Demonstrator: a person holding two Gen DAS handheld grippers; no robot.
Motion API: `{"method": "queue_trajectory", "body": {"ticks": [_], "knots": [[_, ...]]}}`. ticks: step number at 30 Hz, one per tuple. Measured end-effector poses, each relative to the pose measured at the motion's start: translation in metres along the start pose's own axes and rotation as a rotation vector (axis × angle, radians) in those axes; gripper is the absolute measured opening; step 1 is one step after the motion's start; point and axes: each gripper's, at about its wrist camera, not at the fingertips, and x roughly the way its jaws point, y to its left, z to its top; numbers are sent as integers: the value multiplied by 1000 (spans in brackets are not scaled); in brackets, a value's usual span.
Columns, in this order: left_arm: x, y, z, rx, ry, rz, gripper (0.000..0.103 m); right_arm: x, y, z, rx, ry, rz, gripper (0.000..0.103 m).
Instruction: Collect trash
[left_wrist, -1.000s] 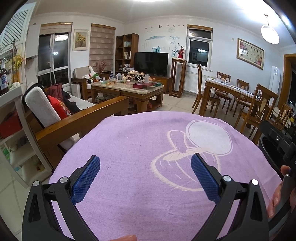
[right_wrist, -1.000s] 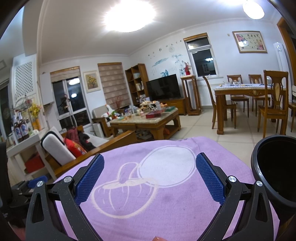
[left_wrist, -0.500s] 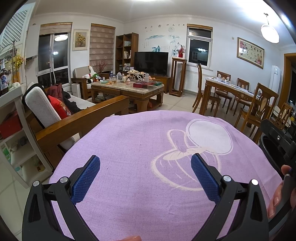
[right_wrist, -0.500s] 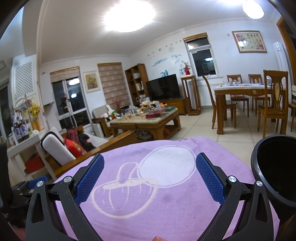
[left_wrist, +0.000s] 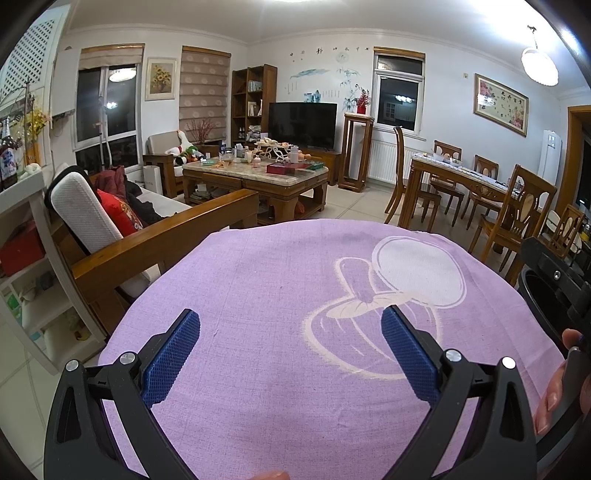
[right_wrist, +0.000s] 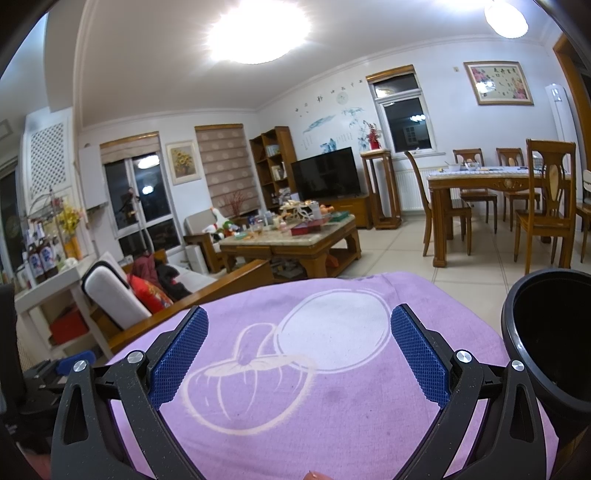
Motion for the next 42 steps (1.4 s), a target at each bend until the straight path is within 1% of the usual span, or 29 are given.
{"method": "queue_trajectory", "body": {"ticks": [8,11,16,20,21,24,42], "knots": [[-3,4,-3,-5,4,-5,98,0,1,-1,1,1,0,98],[-4,5,-5,-4,9,25,98,0,2,0,0,0,1,98],[-7,2,-5,8,9,51,98,0,3,0,1,0,0,98],[-14,0,-5,24,-22,85,98,0,3,0,1,1,0,98],[-14,-1,-4,22,-26,84,98,0,3,0,1,1,0,98],[-13,2,-3,9,-12,50,98,0,3,0,2,1,-1,98],[-11,-2,-2,6,-1,53,98,0,2,1,2,1,0,98]]}}
